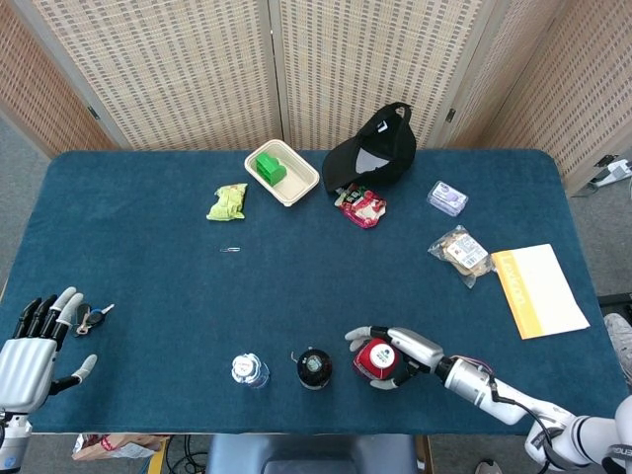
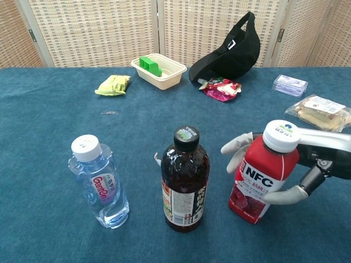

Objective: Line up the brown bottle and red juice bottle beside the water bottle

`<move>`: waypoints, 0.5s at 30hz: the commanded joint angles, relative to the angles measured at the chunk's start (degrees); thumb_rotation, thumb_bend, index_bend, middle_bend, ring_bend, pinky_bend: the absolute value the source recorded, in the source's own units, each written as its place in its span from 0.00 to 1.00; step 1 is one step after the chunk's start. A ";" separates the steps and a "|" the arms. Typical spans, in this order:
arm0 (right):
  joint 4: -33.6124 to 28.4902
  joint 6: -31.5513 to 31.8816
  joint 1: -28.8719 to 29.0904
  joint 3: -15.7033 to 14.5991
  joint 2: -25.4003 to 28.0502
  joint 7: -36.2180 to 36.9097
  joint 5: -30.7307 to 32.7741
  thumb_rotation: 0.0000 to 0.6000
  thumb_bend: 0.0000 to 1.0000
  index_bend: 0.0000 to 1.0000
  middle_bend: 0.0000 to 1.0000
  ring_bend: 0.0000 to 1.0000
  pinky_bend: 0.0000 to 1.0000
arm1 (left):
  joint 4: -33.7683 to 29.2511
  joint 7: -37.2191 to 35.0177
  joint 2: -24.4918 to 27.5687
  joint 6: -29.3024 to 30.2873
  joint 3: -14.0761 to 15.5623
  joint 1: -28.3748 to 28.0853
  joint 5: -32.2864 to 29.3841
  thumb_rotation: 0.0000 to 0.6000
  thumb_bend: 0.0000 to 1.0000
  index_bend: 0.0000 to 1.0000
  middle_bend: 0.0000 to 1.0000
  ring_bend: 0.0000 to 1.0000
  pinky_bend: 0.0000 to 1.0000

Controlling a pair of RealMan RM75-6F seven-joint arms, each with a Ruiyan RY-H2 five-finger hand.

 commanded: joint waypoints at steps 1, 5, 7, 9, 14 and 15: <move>-0.30 -0.03 0.14 -0.25 0.30 0.20 -0.14 1.00 0.25 0.09 0.20 0.10 0.14 | 0.03 0.03 0.00 -0.03 -0.02 -0.02 -0.02 1.00 0.22 0.10 0.06 0.06 0.03; -1.05 -0.08 0.48 -0.87 0.83 1.09 -0.61 1.00 0.25 0.07 0.18 0.09 0.14 | 0.06 0.00 -0.02 -0.05 -0.07 -0.07 0.01 1.00 0.22 0.10 0.06 0.06 0.03; -1.31 0.01 0.53 -1.15 1.11 1.24 -0.77 1.00 0.25 0.06 0.18 0.09 0.14 | 0.07 -0.02 0.00 -0.01 -0.09 -0.06 -0.01 1.00 0.22 0.10 0.06 0.06 0.03; -1.68 0.07 0.52 -1.42 1.45 1.42 -0.80 1.00 0.25 0.05 0.18 0.09 0.14 | 0.11 -0.05 0.04 0.02 -0.10 -0.05 0.00 1.00 0.22 0.10 0.06 0.06 0.03; -2.57 0.22 0.51 -1.94 2.24 2.07 -0.81 1.00 0.25 0.03 0.17 0.09 0.14 | 0.19 -0.11 -0.05 -0.02 -0.13 -0.13 0.08 1.00 0.22 0.10 0.06 0.06 0.03; -2.81 0.21 0.58 -2.03 2.40 2.57 -0.77 1.00 0.25 0.03 0.17 0.09 0.14 | 0.22 -0.13 -0.09 -0.13 -0.13 -0.18 0.05 1.00 0.22 0.10 0.06 0.06 0.03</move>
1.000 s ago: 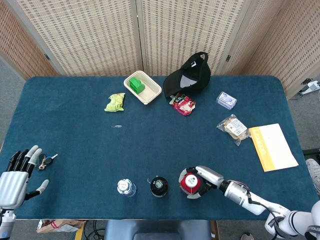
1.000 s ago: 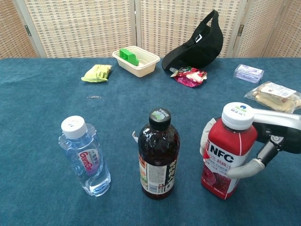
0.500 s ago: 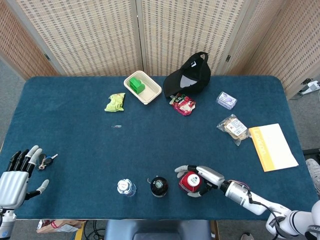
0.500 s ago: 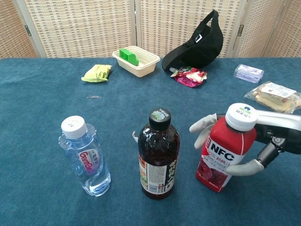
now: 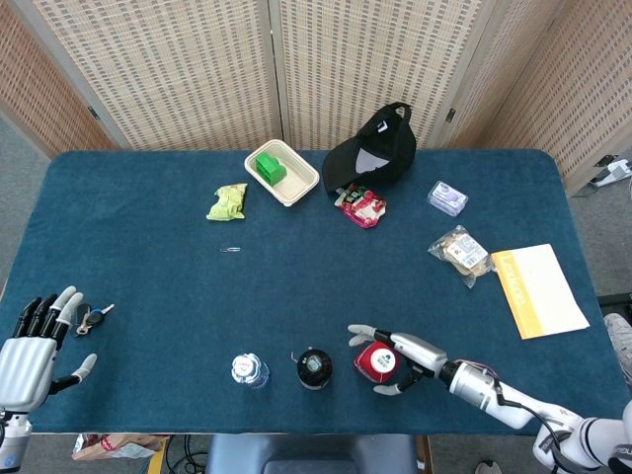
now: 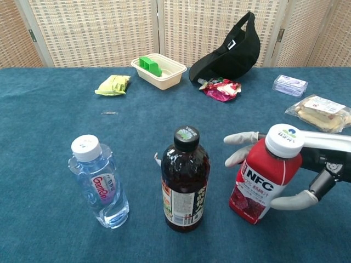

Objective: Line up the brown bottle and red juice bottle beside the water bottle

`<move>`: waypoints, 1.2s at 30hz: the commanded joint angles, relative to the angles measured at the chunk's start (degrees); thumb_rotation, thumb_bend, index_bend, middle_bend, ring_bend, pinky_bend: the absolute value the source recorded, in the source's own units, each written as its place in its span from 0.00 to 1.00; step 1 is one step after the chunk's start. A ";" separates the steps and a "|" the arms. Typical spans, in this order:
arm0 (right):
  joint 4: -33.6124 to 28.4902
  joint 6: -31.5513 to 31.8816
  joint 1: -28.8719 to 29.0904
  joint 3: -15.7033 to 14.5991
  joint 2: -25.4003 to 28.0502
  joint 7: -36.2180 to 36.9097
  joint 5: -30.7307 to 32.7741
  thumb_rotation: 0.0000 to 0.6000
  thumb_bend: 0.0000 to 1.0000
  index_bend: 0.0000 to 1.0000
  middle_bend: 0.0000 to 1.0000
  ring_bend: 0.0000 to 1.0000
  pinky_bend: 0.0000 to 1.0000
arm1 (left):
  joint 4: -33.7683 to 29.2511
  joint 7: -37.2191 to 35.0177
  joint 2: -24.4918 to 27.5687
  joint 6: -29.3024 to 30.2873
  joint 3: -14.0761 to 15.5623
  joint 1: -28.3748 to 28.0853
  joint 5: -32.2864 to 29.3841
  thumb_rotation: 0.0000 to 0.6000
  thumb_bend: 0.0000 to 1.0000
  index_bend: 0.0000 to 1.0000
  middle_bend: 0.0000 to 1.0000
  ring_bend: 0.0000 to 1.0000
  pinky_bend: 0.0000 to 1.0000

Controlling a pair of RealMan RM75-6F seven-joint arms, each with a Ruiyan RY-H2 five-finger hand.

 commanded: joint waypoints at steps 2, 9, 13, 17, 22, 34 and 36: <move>-0.52 0.05 0.12 -0.26 0.44 0.91 0.07 1.00 0.25 0.01 0.16 0.09 0.14 | 0.11 0.00 -0.13 -0.22 -0.01 -0.12 -0.06 1.00 0.22 0.10 0.06 0.06 0.03; -0.23 0.38 0.04 0.11 0.65 0.23 0.42 1.00 0.25 0.00 0.08 0.03 0.14 | 0.21 -0.07 -0.14 -0.15 -0.12 -0.19 -0.04 1.00 0.22 0.10 0.06 0.06 0.03; -0.26 0.99 -0.02 0.44 0.97 -0.95 0.31 1.00 0.23 0.00 0.03 0.00 0.09 | 0.23 -0.05 -0.13 -0.22 -0.09 -0.18 -0.14 1.00 0.22 0.10 0.06 0.06 0.03; -0.61 1.96 -0.49 1.08 1.63 -2.74 0.76 1.00 0.23 0.00 0.01 0.00 0.05 | 0.24 -0.03 -0.17 -0.24 -0.12 -0.22 -0.14 1.00 0.22 0.10 0.06 0.06 0.03; -1.58 3.44 -1.24 1.77 3.25 -6.81 0.94 1.00 0.23 0.00 0.00 0.00 0.03 | 0.24 0.13 -0.18 -0.31 -0.22 -0.31 -0.24 1.00 0.22 0.10 0.06 0.06 0.03; -10.91 8.36 -6.78 3.76 13.73 -25.10 5.72 1.00 0.23 0.00 0.05 0.00 0.03 | 1.79 -0.84 -0.74 -0.87 -0.73 -0.64 -1.37 1.00 0.22 0.10 0.06 0.06 0.03; -12.87 9.28 -8.20 4.11 16.07 -29.14 7.07 1.00 0.24 0.00 0.06 0.00 0.03 | 2.23 -0.97 -0.93 -0.93 -0.86 -0.75 -1.50 1.00 0.22 0.10 0.06 0.06 0.03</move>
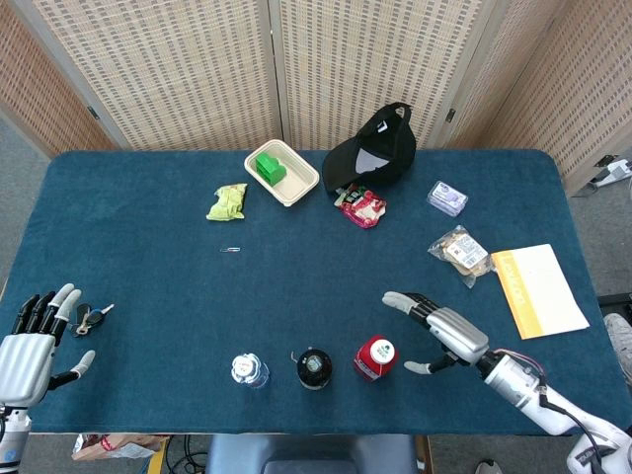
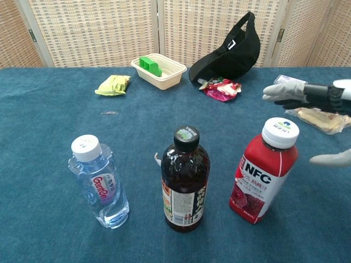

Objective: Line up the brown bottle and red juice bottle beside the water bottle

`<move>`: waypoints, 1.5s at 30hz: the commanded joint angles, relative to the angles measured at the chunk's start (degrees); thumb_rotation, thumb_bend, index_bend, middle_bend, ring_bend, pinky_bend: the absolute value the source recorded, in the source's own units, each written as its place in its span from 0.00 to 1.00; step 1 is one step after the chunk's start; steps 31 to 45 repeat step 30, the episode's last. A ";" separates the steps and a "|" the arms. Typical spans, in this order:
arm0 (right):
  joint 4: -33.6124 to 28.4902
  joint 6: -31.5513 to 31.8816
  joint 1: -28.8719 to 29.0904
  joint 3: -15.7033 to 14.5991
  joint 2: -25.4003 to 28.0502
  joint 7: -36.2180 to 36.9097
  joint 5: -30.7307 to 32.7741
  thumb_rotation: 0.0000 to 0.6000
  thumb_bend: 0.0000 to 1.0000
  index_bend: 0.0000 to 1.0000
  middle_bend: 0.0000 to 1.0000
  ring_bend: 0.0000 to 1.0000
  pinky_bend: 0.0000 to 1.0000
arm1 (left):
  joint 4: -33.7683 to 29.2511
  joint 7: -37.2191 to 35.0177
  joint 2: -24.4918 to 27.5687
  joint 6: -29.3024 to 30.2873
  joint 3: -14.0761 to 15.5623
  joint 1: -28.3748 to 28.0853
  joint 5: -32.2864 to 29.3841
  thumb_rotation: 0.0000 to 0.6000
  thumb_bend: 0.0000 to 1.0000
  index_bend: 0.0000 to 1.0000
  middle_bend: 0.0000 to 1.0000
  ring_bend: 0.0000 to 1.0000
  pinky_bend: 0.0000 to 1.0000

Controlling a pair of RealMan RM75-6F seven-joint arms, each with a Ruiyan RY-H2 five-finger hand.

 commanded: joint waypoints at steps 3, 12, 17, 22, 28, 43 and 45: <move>-6.21 3.56 -5.07 1.75 7.26 -12.88 5.25 1.00 0.27 0.00 0.08 0.00 0.03 | 0.93 -0.15 -0.50 0.02 -0.35 -0.20 -0.30 1.00 0.22 0.10 0.06 0.06 0.03; -8.48 10.43 -13.13 5.98 8.89 -39.28 14.50 1.00 0.28 0.00 0.10 0.00 0.03 | 2.81 1.88 -2.31 0.40 -0.94 -0.50 -0.78 1.00 0.22 0.10 0.06 0.06 0.03; -9.26 13.01 -16.11 6.89 8.69 -44.15 15.18 1.00 0.28 0.00 0.10 0.00 0.03 | 3.06 3.56 -3.01 0.73 -0.76 -0.52 -0.31 1.00 0.22 0.10 0.06 0.06 0.03; -9.69 14.53 -18.78 6.88 8.24 -46.05 14.27 1.00 0.28 0.00 0.10 0.00 0.03 | 2.57 4.27 -3.12 0.10 -0.26 -1.00 0.69 1.00 0.22 0.10 0.06 0.06 0.03; -9.98 15.51 -20.94 7.09 7.96 -46.67 12.74 1.00 0.28 0.00 0.10 0.00 0.03 | 1.59 5.27 -3.18 -0.77 0.11 -1.58 1.32 1.00 0.22 0.10 0.06 0.06 0.03; -10.11 15.65 -21.48 7.17 7.94 -46.38 12.08 1.00 0.28 0.00 0.10 0.00 0.03 | 1.57 4.97 -3.30 -0.90 0.28 -1.80 1.86 1.00 0.22 0.10 0.06 0.06 0.03; -10.11 15.65 -21.48 7.17 7.94 -46.38 12.08 1.00 0.28 0.00 0.10 0.00 0.03 | 1.57 4.97 -3.30 -0.90 0.28 -1.80 1.86 1.00 0.22 0.10 0.06 0.06 0.03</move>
